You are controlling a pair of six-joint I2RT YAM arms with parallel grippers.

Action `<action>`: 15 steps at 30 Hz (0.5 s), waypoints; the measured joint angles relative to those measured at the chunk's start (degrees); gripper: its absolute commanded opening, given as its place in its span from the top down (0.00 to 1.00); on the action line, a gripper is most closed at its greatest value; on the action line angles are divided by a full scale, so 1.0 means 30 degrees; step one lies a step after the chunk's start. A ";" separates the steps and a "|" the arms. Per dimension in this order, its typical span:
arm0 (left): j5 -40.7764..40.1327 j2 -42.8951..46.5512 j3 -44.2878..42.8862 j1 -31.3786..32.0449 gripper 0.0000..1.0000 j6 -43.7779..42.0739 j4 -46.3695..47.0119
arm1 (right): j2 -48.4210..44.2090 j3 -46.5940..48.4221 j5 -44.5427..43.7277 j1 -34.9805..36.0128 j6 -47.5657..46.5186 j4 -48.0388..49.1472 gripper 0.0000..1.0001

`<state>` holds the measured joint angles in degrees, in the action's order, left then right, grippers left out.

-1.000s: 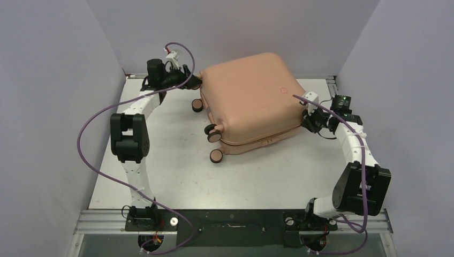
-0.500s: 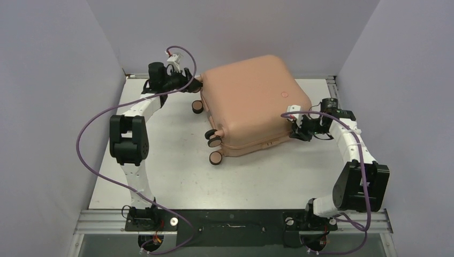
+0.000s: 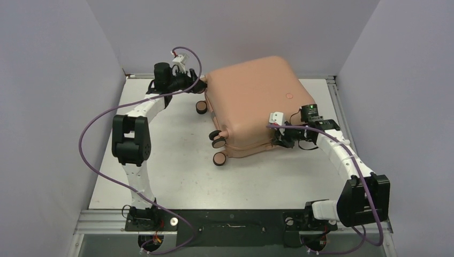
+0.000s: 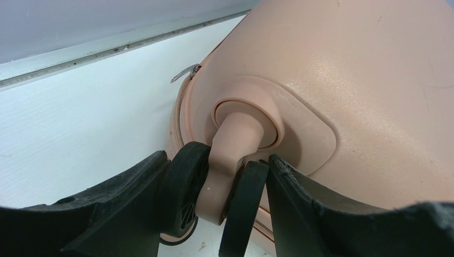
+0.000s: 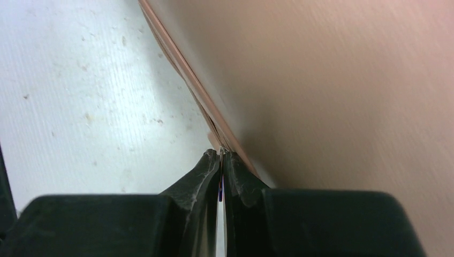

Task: Pack the luggage
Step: Zip the luggage at the center of the board.

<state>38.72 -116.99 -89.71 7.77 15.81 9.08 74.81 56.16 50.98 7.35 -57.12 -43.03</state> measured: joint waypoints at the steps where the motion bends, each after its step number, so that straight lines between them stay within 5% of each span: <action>1: -0.0051 0.0000 -0.0015 0.0007 1.00 -0.0029 -0.0036 | 0.0080 0.0000 0.0051 0.0335 0.0277 0.0109 0.95; 8: -0.0248 0.0029 -0.0022 0.0044 1.00 -0.0707 -0.0313 | 0.0954 0.0168 0.0576 0.3024 0.1253 0.0984 0.95; 15: -0.0750 0.0896 0.1056 -0.0117 1.00 -0.1093 -0.0306 | 0.0597 -0.0466 0.0474 0.1596 0.4590 0.2535 0.95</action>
<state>36.47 -114.30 -86.54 7.42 12.53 8.16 76.60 54.76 52.40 12.14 -43.35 -35.42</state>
